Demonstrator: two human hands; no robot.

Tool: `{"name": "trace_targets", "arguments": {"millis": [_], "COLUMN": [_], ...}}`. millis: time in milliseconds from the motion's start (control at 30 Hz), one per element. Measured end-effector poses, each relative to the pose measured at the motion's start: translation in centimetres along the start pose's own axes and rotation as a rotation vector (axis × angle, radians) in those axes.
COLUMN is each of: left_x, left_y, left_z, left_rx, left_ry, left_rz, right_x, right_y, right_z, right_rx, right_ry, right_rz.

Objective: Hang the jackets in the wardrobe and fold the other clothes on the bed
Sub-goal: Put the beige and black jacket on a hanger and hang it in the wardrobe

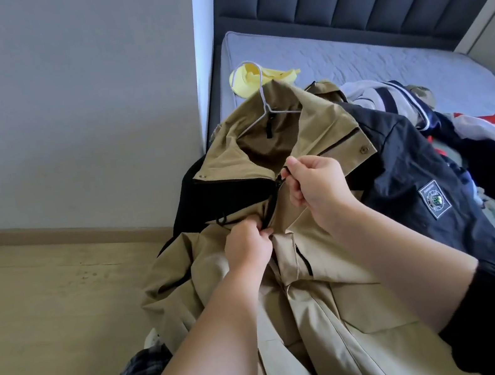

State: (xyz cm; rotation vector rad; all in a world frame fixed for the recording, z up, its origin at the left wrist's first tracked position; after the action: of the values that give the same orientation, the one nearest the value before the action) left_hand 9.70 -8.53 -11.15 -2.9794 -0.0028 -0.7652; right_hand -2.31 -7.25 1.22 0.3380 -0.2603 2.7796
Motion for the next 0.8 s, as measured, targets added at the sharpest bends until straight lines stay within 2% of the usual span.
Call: {"name": "trace_targets", "arguments": {"millis": [133, 300, 400, 533, 667, 800], "left_x": [-0.4, -0.5, 0.9, 4.5, 6.7, 7.6], "left_y": [0.1, -0.6, -0.4, -1.2, -1.4, -1.5], "left_z": [1.5, 3.6, 0.8, -7.0, -10.6, -10.5], "left_rx": [0.072, 0.182, 0.004, -0.376, -0.396, -0.382], "left_ry": [0.066, 0.170, 0.185, -0.072, -0.195, -0.142], "left_rz": [0.015, 0.032, -0.079, -0.347, -0.439, -0.458], "right_x": [0.4, 1.6, 1.6, 1.1, 0.3, -0.4], "right_y": [-0.1, -0.4, -0.6, -0.9, -2.1, -3.7], "right_z": [1.6, 6.9, 8.0, 8.0, 7.7, 8.4], "right_rx": [0.070, 0.322, 0.367, 0.375, 0.402, 0.482], "right_ry": [0.028, 0.002, -0.060, -0.114, -0.138, -0.158], "right_rz": [-0.027, -0.065, -0.064, -0.023, 0.034, 0.120]}}
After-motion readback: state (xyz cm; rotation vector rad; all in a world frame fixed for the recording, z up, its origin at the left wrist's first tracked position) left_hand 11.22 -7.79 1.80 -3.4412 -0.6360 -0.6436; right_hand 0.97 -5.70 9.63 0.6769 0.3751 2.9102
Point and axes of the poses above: each hand's wrist, its own y-axis towards the middle knuckle, its own x-axis out of the back of the hand, z = x × y, the point moved 7 cm from there along y, towards the middle knuckle, and after that the axes turned 11 degrees about -y, right-handed, at the moved point
